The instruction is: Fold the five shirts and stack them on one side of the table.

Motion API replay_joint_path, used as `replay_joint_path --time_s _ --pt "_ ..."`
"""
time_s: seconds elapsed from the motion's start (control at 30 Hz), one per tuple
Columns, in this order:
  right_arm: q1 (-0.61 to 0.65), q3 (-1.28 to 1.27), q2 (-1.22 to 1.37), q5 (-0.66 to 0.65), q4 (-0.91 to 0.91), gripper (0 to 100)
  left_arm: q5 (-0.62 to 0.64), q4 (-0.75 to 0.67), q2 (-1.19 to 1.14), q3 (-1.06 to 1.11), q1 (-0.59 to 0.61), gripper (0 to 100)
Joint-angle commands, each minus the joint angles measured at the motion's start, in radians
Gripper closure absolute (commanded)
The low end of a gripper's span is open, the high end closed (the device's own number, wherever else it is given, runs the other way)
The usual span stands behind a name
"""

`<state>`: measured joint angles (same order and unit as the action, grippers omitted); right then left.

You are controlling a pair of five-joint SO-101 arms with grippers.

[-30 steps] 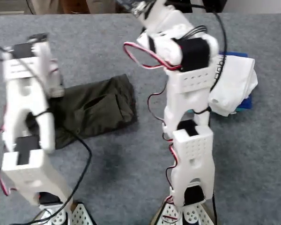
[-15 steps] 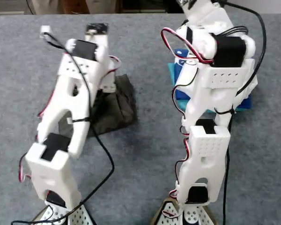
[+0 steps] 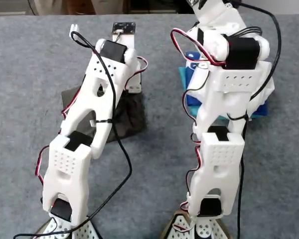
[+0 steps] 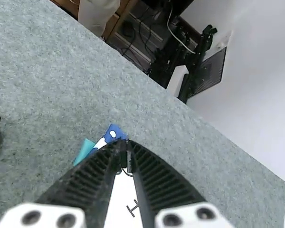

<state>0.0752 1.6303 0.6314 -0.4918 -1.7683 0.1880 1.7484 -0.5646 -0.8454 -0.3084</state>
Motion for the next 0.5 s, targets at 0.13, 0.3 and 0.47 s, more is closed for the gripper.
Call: replay_joint_path --time_s 0.13,0.3,0.47 --pt "0.056 0.025 -0.002 0.002 0.008 99.4 0.097 0.009 0.108 -0.166 0.15 73" --pt "0.189 -0.002 0.031 0.003 -0.015 99.3 0.051 0.009 0.228 -0.181 0.399 87" --pt "0.443 -0.128 0.122 0.002 -0.014 99.3 -0.08 0.009 0.338 -0.097 0.684 98"
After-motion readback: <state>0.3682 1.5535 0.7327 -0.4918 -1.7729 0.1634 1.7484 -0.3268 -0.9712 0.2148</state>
